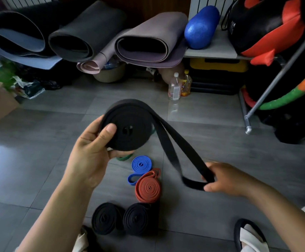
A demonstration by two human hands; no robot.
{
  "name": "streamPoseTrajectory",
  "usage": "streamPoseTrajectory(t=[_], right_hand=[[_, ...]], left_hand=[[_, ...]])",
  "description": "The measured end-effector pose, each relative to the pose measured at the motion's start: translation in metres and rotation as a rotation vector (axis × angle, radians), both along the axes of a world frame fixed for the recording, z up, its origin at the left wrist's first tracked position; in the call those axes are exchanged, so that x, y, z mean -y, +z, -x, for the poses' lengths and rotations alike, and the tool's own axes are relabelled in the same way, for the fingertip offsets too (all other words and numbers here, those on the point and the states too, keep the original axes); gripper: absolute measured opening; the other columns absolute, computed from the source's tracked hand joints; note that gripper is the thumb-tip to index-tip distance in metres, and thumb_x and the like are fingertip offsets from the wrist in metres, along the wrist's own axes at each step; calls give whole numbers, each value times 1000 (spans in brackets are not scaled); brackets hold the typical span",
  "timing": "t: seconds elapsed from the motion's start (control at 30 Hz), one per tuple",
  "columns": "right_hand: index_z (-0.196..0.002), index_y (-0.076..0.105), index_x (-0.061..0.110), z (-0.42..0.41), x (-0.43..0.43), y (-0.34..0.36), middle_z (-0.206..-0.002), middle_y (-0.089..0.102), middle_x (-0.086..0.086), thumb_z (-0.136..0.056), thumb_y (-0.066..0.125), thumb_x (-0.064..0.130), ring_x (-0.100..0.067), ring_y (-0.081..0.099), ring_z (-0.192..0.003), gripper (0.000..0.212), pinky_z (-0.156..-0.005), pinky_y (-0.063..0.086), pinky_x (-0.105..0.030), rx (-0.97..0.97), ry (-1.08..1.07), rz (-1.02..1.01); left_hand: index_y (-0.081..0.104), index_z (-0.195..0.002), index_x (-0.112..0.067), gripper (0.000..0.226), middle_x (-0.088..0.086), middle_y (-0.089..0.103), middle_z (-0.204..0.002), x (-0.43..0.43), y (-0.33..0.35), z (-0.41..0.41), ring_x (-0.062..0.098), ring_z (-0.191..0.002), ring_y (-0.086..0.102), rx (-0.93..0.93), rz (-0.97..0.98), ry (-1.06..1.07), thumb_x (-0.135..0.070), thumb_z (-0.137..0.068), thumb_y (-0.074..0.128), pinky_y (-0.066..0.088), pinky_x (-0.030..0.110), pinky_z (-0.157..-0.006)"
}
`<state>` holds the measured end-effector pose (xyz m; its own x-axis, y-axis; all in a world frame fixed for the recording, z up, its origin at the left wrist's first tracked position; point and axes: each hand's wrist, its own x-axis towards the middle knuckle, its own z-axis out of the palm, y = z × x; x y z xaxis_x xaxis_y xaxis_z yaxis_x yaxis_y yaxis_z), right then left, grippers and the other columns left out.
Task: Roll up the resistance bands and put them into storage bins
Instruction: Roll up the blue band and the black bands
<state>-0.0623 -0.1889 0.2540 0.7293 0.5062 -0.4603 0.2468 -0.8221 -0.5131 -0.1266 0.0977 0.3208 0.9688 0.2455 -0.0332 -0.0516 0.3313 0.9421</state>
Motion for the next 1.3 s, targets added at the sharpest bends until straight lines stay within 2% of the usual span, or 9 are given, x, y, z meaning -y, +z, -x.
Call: streamPoseTrajectory(t=[0.23,0.3,0.4,0.53,0.67,0.77,0.83,0.97,1.3], right_hand=[[-97,62,10,-2,28,17,-96,60,-2,-72,72,0,-7,59,-91,28,-86,46,-17,-97,-32,-243],[-82,64,20,-1,29,22,-82,65,2,-69,75,-1,-2,61,-73,27,-72,48,-16,-84,-92,-307],[-74,54,18,-7,30,17,-67,60,-4,-71,74,2,-5,53,-47,26,-47,41,-17,176,-451,-335],[-90,42,11,-20,43,12,-86,52,-12,-83,57,3,-32,57,-70,18,-65,40,-33,500,-690,-79],[-91,47,23,-12,45,3,-90,58,-5,-86,50,24,-28,63,-85,6,-72,47,-30,197,-366,402],[-136,32,20,-1,36,3,-130,50,-3,-78,63,46,-15,51,-117,71,-93,41,-25,-61,-84,561],[-143,18,25,5,17,13,-146,33,2,-73,69,49,-7,38,-129,89,-103,32,-20,7,-58,280],[-116,47,43,22,-41,44,-117,54,21,-64,73,44,15,48,-106,58,-93,36,-4,103,-35,-496],[-95,70,23,21,-64,66,-91,73,6,-63,69,31,-3,67,-87,33,-79,50,-14,30,-110,-793]], left_hand=[[64,-109,-20,50,5,69,-108,-37,-3,11,30,-100,65,-74,20,150,-39,-64,73,58,39,-64],[63,-109,-19,41,5,69,-106,-41,-6,12,31,-101,64,-119,15,152,-34,-71,66,58,38,-63],[64,-109,-19,73,6,69,-107,-41,-8,14,28,-97,67,-117,-27,134,-50,-47,85,58,41,-65],[70,-94,-26,48,-2,71,-96,-32,-7,15,18,-87,69,-83,-130,99,-43,-51,81,57,35,-59],[65,-95,-22,27,-7,71,-81,-16,-6,13,10,-76,67,-130,-328,65,-8,-72,65,58,29,-59],[65,-92,-24,28,-7,70,-78,-5,-10,12,4,-69,64,-131,-507,-45,-5,-73,71,54,20,-59],[65,-89,-28,29,-14,70,-77,6,-15,12,-3,-67,62,-134,-620,-139,-5,-74,73,50,14,-61],[67,-93,-26,28,-13,68,-80,34,-24,14,-6,-72,59,-114,-831,-342,-5,-75,72,43,6,-69],[67,-89,-26,27,-9,69,-79,35,-11,8,6,-76,64,-100,-632,-363,-3,-75,71,55,25,-73]])
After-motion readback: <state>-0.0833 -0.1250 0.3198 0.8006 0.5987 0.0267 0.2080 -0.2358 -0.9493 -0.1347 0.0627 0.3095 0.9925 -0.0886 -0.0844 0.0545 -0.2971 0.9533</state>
